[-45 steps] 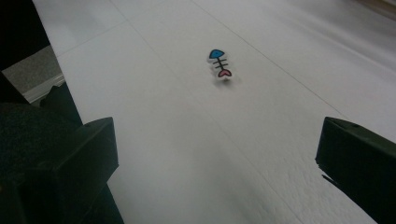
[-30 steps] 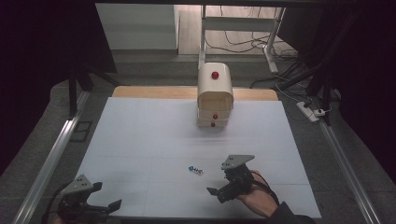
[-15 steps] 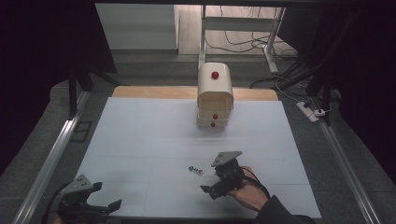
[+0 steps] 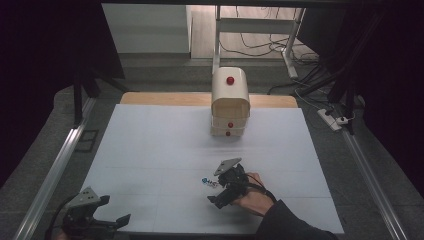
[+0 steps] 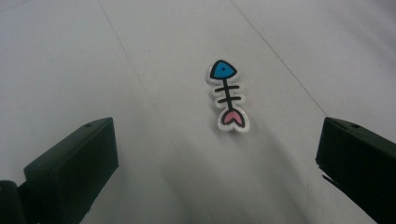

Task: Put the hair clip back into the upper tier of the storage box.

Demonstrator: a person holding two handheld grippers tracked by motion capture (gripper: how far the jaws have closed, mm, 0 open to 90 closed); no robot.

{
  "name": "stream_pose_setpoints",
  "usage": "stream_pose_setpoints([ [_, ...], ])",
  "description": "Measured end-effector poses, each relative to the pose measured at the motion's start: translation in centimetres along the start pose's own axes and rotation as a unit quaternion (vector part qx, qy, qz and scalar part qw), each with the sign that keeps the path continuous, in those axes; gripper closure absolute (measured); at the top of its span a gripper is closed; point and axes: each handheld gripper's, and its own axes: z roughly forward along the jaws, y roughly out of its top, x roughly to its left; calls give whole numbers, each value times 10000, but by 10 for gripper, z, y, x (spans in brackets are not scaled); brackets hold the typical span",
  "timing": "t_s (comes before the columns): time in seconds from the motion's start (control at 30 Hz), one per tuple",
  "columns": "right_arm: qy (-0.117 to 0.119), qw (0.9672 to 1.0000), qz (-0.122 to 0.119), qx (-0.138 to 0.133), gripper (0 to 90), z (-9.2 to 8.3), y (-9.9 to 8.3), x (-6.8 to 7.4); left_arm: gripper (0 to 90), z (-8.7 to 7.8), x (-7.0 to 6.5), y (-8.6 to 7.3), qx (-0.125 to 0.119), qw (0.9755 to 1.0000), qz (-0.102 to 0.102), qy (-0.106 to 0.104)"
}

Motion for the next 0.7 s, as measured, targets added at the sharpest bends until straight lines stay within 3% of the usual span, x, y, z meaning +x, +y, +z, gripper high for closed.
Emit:
stream_pose_setpoints([
  [0.37,-65,9995,-192,254,0,29,9,1,28,0,0,0,4,10000,28,-27],
  [0.53,-11,9995,-216,240,8,31,12,-2,28,0,0,0,23,10000,53,-35],
  [0.63,-1,9996,-210,194,103,30,14,-4,28,0,0,0,21,10000,55,-41],
  [0.67,23,9995,-262,183,183,28,15,-5,28,0,0,0,21,10000,55,-44],
  [0.7,23,9995,-262,183,183,28,15,-5,28,0,0,0,23,10000,58,-45],
])
